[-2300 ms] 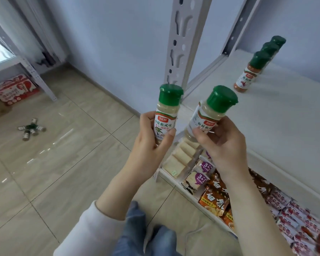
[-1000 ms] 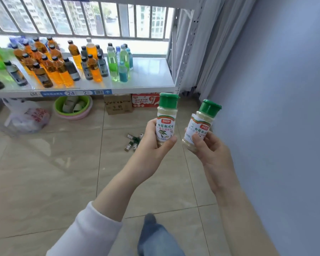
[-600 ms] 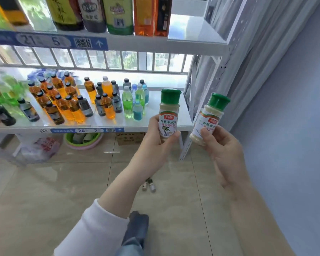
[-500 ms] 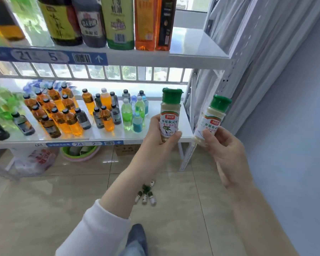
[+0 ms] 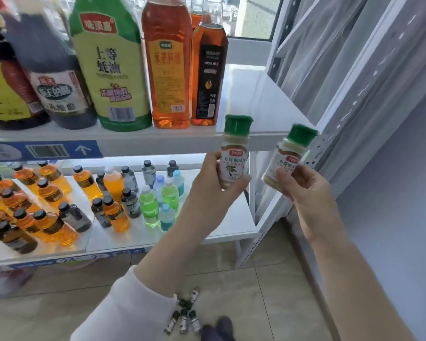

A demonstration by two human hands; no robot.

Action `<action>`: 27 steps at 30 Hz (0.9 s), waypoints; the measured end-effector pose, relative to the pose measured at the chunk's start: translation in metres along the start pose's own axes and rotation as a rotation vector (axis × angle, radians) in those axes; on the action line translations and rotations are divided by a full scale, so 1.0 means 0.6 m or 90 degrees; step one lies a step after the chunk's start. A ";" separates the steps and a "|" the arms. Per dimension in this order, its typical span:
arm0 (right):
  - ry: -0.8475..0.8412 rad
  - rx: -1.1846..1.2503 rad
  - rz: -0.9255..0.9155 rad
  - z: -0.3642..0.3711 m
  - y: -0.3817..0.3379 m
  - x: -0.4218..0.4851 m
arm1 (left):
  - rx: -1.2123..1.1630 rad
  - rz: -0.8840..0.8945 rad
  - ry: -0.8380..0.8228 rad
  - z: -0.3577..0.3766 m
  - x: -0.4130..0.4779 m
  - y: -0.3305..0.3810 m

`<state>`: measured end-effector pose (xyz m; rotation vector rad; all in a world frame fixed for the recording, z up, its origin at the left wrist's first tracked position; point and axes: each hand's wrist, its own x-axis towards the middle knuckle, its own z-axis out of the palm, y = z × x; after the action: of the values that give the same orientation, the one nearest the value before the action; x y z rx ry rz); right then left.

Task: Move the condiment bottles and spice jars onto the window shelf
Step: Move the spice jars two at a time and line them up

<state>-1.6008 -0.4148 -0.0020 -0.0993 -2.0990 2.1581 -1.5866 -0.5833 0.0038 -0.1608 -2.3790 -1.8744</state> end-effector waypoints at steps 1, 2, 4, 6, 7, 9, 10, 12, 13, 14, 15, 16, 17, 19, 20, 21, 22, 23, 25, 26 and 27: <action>0.001 -0.009 -0.005 -0.006 -0.004 0.035 | 0.005 -0.005 0.012 0.009 0.030 0.003; -0.003 -0.016 -0.009 -0.013 -0.007 0.071 | 0.011 -0.009 0.020 0.018 0.058 0.005; -0.021 -0.037 -0.019 -0.022 -0.016 0.147 | 0.016 -0.017 0.025 0.040 0.112 0.011; -0.048 -0.069 -0.029 -0.022 -0.024 0.223 | 0.018 -0.033 0.034 0.062 0.162 0.017; -0.060 -0.081 -0.035 -0.018 -0.027 0.255 | 0.024 -0.042 0.040 0.070 0.182 0.019; -0.080 -0.101 -0.042 -0.004 -0.030 0.327 | 0.037 -0.057 0.061 0.085 0.226 0.018; -0.092 -0.112 -0.046 0.006 -0.029 0.363 | 0.040 -0.068 0.074 0.090 0.247 0.016; -0.118 -0.141 -0.054 0.029 -0.026 0.428 | 0.043 -0.098 0.099 0.095 0.282 0.012; -0.130 -0.155 -0.057 0.040 -0.023 0.458 | 0.049 -0.110 0.110 0.097 0.296 0.009; -0.141 -0.162 -0.058 0.051 -0.022 0.486 | 0.057 -0.120 0.118 0.099 0.308 0.007; -0.155 -0.168 -0.056 0.063 -0.020 0.511 | 0.065 -0.129 0.126 0.101 0.318 0.006; -0.171 -0.174 -0.055 0.074 -0.019 0.536 | 0.066 -0.136 0.136 0.103 0.328 0.005; -0.185 -0.181 -0.054 0.086 -0.019 0.557 | 0.063 -0.142 0.147 0.105 0.336 0.003; -0.196 -0.194 -0.054 0.108 -0.013 0.597 | 0.061 -0.155 0.163 0.107 0.351 0.000; -0.196 -0.205 -0.057 0.118 -0.010 0.615 | 0.062 -0.162 0.168 0.108 0.356 -0.002; -0.196 -0.217 -0.063 0.128 -0.006 0.632 | 0.062 -0.169 0.174 0.108 0.361 -0.004; -0.196 -0.228 -0.068 0.138 -0.003 0.647 | 0.058 -0.175 0.180 0.108 0.366 -0.006; -0.199 -0.237 -0.069 0.147 0.000 0.660 | 0.051 -0.180 0.185 0.109 0.370 -0.008; -0.213 -0.244 -0.066 0.164 0.002 0.682 | 0.039 -0.190 0.187 0.111 0.378 -0.009; -0.220 -0.247 -0.065 0.173 0.003 0.691 | 0.035 -0.193 0.187 0.111 0.383 -0.009; -0.226 -0.251 -0.067 0.181 0.003 0.699 | 0.032 -0.196 0.190 0.111 0.387 -0.009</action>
<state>-2.0307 -0.4645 0.0175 0.3756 -2.6319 1.7790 -1.8181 -0.5158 0.0181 0.4812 -2.3399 -1.7981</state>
